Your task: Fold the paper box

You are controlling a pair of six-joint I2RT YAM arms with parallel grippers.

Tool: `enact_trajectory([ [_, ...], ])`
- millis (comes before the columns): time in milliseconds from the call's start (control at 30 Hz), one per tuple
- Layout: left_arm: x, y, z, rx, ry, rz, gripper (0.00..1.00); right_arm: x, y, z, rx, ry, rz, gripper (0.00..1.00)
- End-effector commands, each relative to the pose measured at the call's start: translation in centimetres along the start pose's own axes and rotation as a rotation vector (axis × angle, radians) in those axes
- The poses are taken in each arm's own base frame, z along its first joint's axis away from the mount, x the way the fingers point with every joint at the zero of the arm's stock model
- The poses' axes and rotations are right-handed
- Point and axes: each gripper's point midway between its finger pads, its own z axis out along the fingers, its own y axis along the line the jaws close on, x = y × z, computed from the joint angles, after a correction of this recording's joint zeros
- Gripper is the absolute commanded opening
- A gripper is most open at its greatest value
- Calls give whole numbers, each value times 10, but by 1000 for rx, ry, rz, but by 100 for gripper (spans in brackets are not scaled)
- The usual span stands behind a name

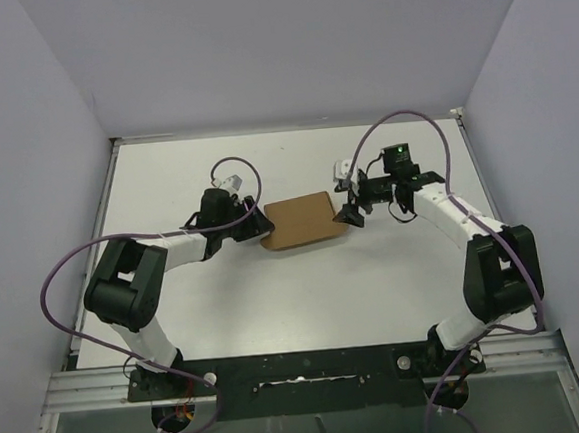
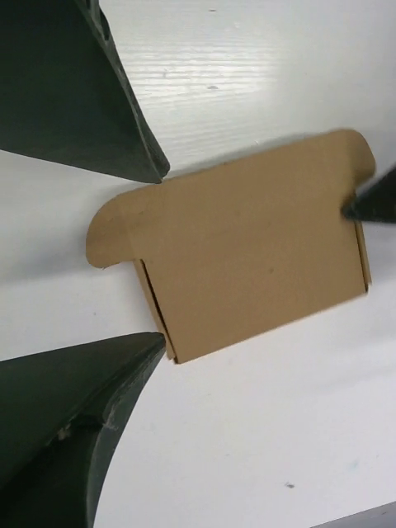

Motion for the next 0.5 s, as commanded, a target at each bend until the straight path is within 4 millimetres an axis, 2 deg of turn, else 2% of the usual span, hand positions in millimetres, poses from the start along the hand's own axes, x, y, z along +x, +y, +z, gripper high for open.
enact_trajectory([
  [0, -6, -2, 5, 3, -6, 28, 47, -11, -42, -1, 87, -114, 423, 75],
  [100, -6, -4, 4, 10, -4, 29, 47, 14, -55, 6, 114, -108, 681, 75],
  [200, -6, -5, 4, 15, -3, 30, 47, 35, -60, 14, 149, -80, 836, 75],
  [300, -6, -6, 4, 20, -1, 29, 47, 54, -66, 20, 181, -54, 938, 74],
  [467, -7, -9, 4, 33, -4, 29, 47, 75, -60, 31, 146, -36, 1088, 70],
])
